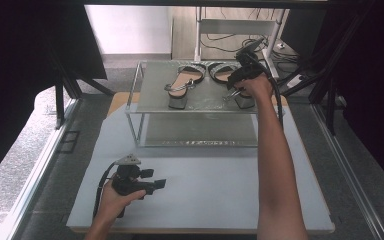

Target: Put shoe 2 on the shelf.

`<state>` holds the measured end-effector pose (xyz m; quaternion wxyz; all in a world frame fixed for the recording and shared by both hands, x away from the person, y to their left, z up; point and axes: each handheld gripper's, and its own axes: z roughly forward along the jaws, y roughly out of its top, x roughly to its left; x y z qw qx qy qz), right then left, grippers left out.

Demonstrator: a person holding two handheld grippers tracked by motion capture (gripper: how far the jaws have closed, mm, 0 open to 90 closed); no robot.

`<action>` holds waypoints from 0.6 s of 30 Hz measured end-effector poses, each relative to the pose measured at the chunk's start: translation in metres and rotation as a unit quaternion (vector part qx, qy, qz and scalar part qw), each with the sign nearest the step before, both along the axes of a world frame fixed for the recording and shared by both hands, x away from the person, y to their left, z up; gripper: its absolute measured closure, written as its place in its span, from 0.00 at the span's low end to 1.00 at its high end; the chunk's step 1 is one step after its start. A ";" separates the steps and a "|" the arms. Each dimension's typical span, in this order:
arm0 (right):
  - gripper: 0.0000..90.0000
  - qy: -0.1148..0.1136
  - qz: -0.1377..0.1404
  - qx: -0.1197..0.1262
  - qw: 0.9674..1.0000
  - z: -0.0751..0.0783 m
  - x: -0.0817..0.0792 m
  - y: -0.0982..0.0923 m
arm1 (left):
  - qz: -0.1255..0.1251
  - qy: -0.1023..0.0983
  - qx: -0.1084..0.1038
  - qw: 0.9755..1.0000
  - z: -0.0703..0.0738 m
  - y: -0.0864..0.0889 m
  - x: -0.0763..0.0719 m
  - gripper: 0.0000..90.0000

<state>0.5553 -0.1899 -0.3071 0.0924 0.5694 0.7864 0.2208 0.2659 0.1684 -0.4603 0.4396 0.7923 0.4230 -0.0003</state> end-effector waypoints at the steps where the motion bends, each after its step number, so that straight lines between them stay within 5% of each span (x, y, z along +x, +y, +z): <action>1: 0.40 0.000 0.000 0.000 1.000 0.000 0.000 0.000 | 0.001 0.001 0.000 1.000 0.000 -0.001 0.000 0.34; 6: 0.31 -0.012 0.013 0.016 1.000 0.003 -0.004 -0.004 | 0.001 -0.001 0.003 1.000 -0.001 -0.004 0.000 0.34; 8: 0.29 -0.049 0.012 0.028 0.998 0.009 -0.010 -0.007 | 0.002 -0.003 0.003 1.000 -0.001 -0.005 0.000 0.34; 12: 0.30 -0.122 0.023 0.058 0.991 0.027 -0.022 -0.011 | 0.005 -0.008 0.005 1.000 0.000 -0.004 -0.001 0.34; 18: 0.39 -0.175 0.039 0.090 0.980 0.047 -0.047 -0.025 | 0.045 -0.035 -0.001 0.998 0.012 0.010 -0.002 0.36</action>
